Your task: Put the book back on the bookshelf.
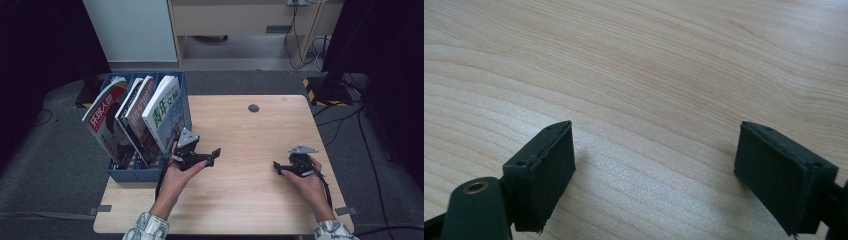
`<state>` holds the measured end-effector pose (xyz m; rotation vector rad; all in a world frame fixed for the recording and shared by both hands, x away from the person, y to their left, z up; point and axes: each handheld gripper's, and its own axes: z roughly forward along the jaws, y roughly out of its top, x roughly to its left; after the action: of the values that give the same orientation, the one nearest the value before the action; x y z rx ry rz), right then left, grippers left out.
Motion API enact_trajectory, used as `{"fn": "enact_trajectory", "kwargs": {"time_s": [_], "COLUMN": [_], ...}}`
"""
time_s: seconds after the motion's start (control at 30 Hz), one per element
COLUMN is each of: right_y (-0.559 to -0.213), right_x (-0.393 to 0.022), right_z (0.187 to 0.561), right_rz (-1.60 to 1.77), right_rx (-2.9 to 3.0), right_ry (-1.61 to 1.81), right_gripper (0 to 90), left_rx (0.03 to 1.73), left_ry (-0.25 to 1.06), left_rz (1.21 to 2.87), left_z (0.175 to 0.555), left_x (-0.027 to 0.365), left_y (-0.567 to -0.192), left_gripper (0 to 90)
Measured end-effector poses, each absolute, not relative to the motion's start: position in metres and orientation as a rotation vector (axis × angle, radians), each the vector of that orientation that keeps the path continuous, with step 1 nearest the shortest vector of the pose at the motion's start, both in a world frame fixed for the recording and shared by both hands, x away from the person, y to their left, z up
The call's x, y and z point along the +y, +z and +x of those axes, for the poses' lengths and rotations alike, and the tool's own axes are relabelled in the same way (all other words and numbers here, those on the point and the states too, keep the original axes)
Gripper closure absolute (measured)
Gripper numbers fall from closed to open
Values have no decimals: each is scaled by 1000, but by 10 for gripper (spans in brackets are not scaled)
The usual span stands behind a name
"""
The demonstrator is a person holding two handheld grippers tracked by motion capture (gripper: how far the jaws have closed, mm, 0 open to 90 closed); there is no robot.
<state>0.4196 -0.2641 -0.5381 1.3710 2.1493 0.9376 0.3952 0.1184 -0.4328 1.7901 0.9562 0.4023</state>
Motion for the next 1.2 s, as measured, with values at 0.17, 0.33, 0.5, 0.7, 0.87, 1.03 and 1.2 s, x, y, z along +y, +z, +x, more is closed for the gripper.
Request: {"fn": "enact_trajectory", "kwargs": {"time_s": [0.17, 0.33, 0.5, 0.7, 0.87, 1.03, 1.2], "right_y": [-538, -538, -538, -538, -538, -538, -538], "right_x": [-264, -264, -264, -264, -265, -265, -265], "right_z": [419, 418, 418, 417, 417, 417, 417], "right_rz": [1380, 1380, 1377, 1375, 1374, 1373, 1372], "right_rx": [2143, 2145, 2148, 2152, 2155, 2155, 2154], "right_ry": [939, 938, 940, 938, 938, 938, 938], "right_gripper": [164, 161, 159, 154, 153, 152, 152], "left_rx": [939, 895, 865, 851, 837, 849, 871], "left_ry": [408, 425, 423, 412, 413, 395, 372], "left_rz": [1824, 1901, 1959, 2056, 2156, 2189, 2221], "left_z": [398, 401, 405, 412, 415, 418, 420], "left_x": [107, 90, 74, 55, 41, 38, 35], "left_y": [-436, -442, -449, -467, -487, -499, -515], "left_gripper": [62, 63, 63, 63, 63, 63, 63]}}
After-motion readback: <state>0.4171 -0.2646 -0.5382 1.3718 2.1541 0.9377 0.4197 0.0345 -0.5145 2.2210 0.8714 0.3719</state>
